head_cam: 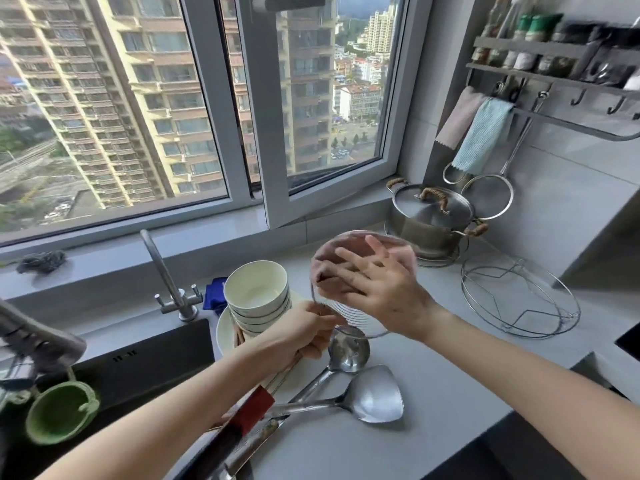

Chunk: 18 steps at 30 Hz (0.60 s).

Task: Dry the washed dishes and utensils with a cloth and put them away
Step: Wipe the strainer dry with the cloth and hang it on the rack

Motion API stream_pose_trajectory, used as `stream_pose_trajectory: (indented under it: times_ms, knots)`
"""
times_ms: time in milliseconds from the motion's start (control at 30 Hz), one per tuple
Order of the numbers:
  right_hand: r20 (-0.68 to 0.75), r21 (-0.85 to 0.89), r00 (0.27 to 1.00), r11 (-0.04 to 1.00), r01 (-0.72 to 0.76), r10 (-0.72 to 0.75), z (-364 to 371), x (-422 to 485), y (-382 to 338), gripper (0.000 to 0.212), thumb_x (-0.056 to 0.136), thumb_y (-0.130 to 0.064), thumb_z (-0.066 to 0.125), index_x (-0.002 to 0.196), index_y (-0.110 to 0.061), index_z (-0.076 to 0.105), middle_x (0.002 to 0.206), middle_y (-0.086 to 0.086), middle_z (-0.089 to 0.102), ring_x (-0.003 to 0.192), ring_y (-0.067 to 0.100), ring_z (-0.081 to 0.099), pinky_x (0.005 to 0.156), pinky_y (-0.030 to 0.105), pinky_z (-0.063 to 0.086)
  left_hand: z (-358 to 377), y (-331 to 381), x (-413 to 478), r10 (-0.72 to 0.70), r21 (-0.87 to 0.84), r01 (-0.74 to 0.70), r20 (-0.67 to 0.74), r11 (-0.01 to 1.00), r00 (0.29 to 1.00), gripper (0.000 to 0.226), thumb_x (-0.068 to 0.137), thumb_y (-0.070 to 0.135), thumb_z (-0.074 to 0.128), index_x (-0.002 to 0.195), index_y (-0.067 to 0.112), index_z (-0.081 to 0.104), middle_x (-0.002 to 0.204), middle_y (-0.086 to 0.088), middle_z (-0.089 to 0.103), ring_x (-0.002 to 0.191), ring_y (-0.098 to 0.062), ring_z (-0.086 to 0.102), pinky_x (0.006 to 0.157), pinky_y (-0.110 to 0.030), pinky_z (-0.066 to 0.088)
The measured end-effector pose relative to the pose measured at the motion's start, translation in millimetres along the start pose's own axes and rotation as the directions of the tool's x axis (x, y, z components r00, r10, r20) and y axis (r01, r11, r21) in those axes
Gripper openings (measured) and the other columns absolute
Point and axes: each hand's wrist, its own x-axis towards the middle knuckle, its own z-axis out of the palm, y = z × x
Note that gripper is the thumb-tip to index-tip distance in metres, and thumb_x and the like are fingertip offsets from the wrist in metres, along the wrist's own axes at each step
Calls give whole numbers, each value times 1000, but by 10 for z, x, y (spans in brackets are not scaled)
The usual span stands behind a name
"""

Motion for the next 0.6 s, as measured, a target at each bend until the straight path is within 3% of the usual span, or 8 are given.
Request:
stream_pose_trajectory:
  times_ms: [100,200,300,333,400,500,533,600]
  knots:
    - [26,-96,999,995,41,-38,79,139,214,40,98,-7,44,128,-30,55,143,7,48,133,33,44,106,65,29,-2,26,-18,6,31,-7,30,1000,1000,13,97,4,47,90,5,57,46,9,26,36,-3,23,32,-12,19]
    - [-37,-92,968,964,-251,249,44,118,324,50,91,0,39,129,-27,58,139,11,52,125,38,52,94,62,45,-82,31,-16,53,-30,-54,-49,998,997,15,97,3,46,86,5,57,47,7,27,36,-3,23,34,-11,18]
    - [79,146,876,864,-482,475,0,-40,26,60,82,1,39,133,-25,56,141,8,51,111,37,62,73,39,59,-195,82,50,117,-121,-143,-198,982,973,17,97,1,41,86,5,54,51,4,25,37,-4,23,33,-10,17]
    - [164,322,812,747,-581,561,-61,-76,-109,63,83,-2,41,138,-30,50,139,1,54,92,32,67,66,34,57,-236,106,83,134,-162,-174,-233,971,963,17,97,0,40,86,5,52,51,4,24,37,-3,22,33,-10,16]
    - [339,632,595,292,-718,729,-176,-12,-317,55,96,-13,37,143,-40,35,112,-13,63,62,17,58,59,29,55,-276,157,133,169,-241,-236,-269,941,948,18,98,0,38,85,7,48,49,7,23,37,-2,19,32,-11,15]
    - [544,804,135,-469,-365,828,-175,282,-310,50,103,-15,37,147,-36,25,116,-7,60,79,6,57,74,27,53,-124,183,186,248,-218,-301,-239,928,939,31,99,2,37,70,13,40,45,9,24,37,-2,19,33,-12,16]
    - [588,804,101,-566,-182,802,-148,382,-284,52,102,-14,40,147,-35,23,118,-9,59,81,8,57,73,31,51,-47,176,204,276,-211,-318,-209,924,938,34,99,3,37,67,15,38,45,9,25,37,-2,20,33,-12,18]
    - [604,796,77,-599,-83,793,-104,514,-228,59,98,-7,50,145,-32,26,119,-6,60,83,10,59,69,31,51,34,174,205,291,-236,-318,-142,918,946,33,99,5,40,66,13,41,46,7,32,41,-6,27,34,-14,29]
